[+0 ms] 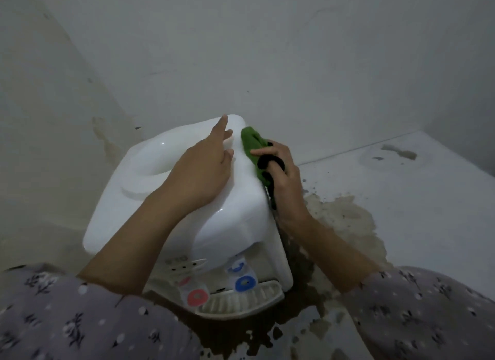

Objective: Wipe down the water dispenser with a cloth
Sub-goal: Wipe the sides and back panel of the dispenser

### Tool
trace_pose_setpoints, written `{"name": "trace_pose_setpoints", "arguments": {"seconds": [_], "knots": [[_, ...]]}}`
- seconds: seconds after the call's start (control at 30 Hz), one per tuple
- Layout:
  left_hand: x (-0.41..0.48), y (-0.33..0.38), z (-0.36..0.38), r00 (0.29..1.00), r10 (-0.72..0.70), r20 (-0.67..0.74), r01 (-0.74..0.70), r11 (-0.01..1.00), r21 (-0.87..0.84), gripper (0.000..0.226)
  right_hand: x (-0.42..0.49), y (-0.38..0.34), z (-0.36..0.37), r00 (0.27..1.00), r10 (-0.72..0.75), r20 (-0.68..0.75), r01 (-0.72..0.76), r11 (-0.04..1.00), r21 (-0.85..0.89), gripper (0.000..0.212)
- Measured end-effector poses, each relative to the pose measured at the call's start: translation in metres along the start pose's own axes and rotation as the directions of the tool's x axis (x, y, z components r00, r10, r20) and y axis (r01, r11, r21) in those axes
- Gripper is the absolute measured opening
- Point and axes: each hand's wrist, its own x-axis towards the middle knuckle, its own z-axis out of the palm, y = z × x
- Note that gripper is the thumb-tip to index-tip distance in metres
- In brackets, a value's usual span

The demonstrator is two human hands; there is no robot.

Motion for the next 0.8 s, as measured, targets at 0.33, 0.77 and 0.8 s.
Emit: {"name": "trace_pose_setpoints", "arguments": {"seconds": [0.33,0.77,0.8], "knots": [[-0.035,-0.059,-0.031,0.986,0.144,0.085,-0.132,0.982,-0.137,0.056,-0.038,-0.035,0.046,0.847,-0.521,0.105,0.458,0.615,-0.642,0.024],[-0.043,-0.14,-0.063,0.951,0.256,0.174,-0.284,0.945,0.16,0.051,-0.103,-0.011,0.163,0.748,-0.625,0.222,0.394,0.149,-0.907,0.016],[-0.041,-0.142,-0.063,0.948,0.265,0.177,-0.292,0.944,0.15,0.051,-0.102,-0.01,0.164,0.734,-0.639,0.231,0.392,0.121,-0.912,0.016]]}}
